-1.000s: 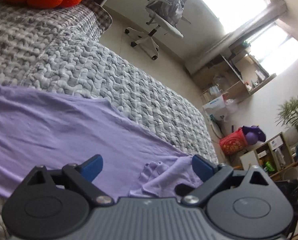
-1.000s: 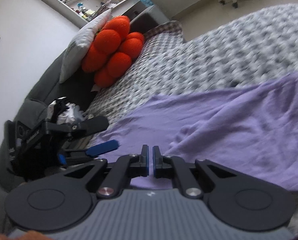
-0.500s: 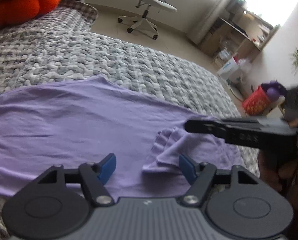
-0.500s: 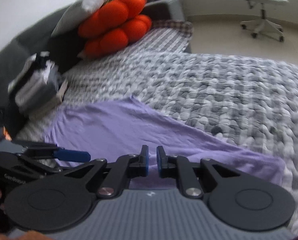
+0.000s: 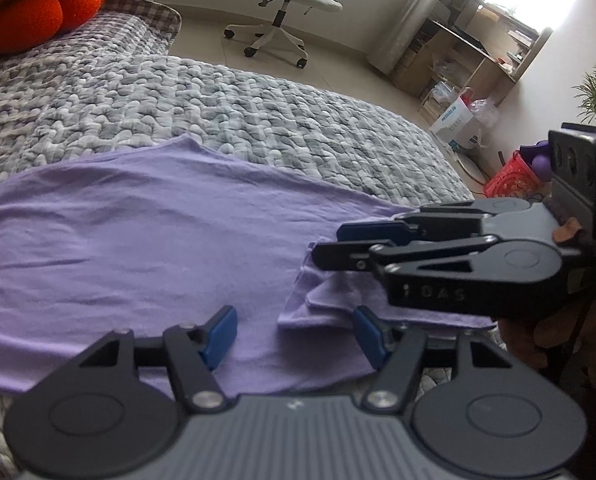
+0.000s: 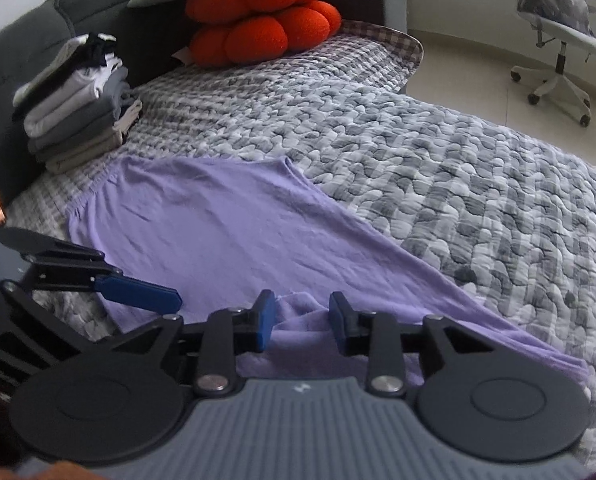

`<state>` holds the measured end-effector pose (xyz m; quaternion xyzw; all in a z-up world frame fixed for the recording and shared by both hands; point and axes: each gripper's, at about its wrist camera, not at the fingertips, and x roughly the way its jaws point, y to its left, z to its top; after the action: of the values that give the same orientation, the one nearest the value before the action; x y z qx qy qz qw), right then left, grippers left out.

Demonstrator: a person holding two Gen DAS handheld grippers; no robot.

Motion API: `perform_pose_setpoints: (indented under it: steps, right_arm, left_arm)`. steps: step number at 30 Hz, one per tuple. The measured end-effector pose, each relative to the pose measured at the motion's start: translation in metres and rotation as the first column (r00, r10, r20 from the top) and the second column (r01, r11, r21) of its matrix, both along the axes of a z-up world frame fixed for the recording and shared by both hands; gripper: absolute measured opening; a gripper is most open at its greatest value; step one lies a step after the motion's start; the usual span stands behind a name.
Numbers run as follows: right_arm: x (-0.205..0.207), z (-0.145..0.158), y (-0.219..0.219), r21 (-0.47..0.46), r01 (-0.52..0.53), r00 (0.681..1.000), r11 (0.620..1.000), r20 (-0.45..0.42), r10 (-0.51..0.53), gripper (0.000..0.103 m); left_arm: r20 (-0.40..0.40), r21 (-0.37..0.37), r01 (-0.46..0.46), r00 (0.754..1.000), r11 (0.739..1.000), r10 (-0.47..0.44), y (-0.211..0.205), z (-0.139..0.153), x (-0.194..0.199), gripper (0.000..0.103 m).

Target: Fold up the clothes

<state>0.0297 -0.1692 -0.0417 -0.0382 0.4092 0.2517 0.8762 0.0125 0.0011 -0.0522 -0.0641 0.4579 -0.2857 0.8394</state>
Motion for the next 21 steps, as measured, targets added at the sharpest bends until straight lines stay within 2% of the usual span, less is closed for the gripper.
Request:
perform_pose_setpoints:
  steps: [2, 4, 6, 9, 21]
  right_arm:
    - [-0.002, -0.002, 0.004, -0.025, -0.005, 1.000, 1.000, 0.015, 0.006, 0.032]
    - [-0.003, -0.003, 0.007, -0.047, -0.002, 1.000, 0.999, 0.030, 0.003, 0.026]
    - [-0.005, -0.004, 0.009, -0.066, 0.005, 0.999, 0.998, 0.049, -0.002, 0.013]
    - [-0.007, -0.002, 0.010, -0.057, 0.010, 0.998, 0.998, 0.065, -0.006, 0.003]
    - [-0.009, 0.017, 0.015, 0.014, 0.025, 0.985, 1.000, 0.172, -0.027, 0.001]
  left_arm:
    - [-0.002, -0.004, 0.001, 1.000, 1.000, -0.001, 0.001, 0.000, 0.000, 0.065]
    - [-0.003, -0.009, 0.002, 1.000, 1.000, -0.002, 0.002, 0.001, -0.001, 0.065]
    - [-0.004, -0.013, 0.001, 1.000, 1.000, -0.002, 0.003, 0.001, -0.001, 0.065]
    - [-0.005, -0.021, -0.001, 1.000, 1.000, 0.001, 0.005, 0.002, -0.002, 0.065]
    - [0.007, -0.057, -0.031, 0.999, 0.998, 0.031, 0.013, 0.007, -0.003, 0.065]
